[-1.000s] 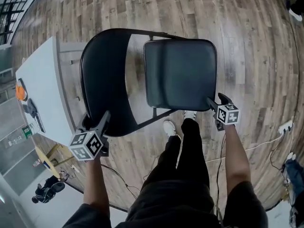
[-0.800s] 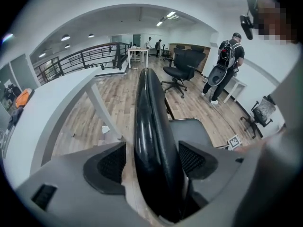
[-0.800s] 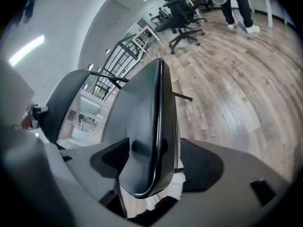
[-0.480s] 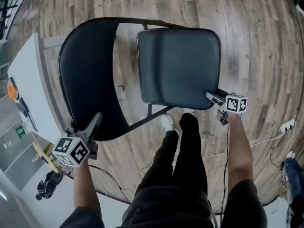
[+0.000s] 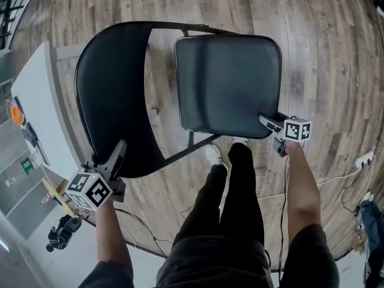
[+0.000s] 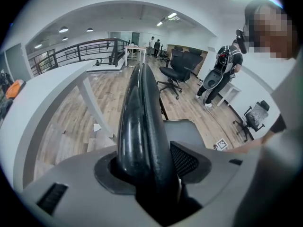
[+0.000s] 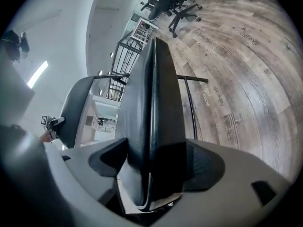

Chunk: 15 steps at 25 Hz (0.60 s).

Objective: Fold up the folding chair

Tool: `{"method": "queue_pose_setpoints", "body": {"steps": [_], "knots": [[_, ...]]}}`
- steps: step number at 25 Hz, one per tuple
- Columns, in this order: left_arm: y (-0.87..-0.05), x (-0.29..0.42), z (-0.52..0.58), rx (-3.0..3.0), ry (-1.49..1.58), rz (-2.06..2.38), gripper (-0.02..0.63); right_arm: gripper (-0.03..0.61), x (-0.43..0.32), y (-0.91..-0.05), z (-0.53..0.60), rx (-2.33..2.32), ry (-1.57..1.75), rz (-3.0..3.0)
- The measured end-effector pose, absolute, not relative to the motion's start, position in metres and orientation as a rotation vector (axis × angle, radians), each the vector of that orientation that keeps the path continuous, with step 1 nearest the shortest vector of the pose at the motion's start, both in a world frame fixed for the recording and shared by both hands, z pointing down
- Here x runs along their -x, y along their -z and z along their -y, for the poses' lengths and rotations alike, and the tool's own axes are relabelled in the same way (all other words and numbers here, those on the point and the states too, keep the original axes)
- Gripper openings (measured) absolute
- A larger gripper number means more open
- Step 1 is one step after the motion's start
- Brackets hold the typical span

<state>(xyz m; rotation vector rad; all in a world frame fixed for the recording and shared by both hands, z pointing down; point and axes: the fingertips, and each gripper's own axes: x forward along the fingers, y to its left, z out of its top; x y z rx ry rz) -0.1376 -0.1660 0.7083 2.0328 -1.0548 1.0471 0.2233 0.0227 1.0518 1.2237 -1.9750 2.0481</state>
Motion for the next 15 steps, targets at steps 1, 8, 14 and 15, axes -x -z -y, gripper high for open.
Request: {"method": "queue_pose_setpoints", "body": {"steps": [1, 8, 14, 15], "knots": [[-0.708, 0.138, 0.166, -2.032, -1.038, 1.049, 0.225, 0.345, -0.223, -1.051, -0.022, -1.217, -2.047, 1.980], [-0.685, 0.123, 0.163, -2.044, -1.024, 1.075, 0.207, 0.344, -0.218, -1.024, -0.015, -1.161, -2.085, 2.019], [-0.643, 0.127, 0.162, -2.063, -0.997, 1.112, 0.195, 0.310, -0.193, -0.966, -0.007, -1.127, -2.079, 2.045], [-0.635, 0.128, 0.164, -2.076, -0.991, 1.121, 0.189, 0.302, -0.188, -0.956, -0.003, -1.120, -2.074, 2.056]]}}
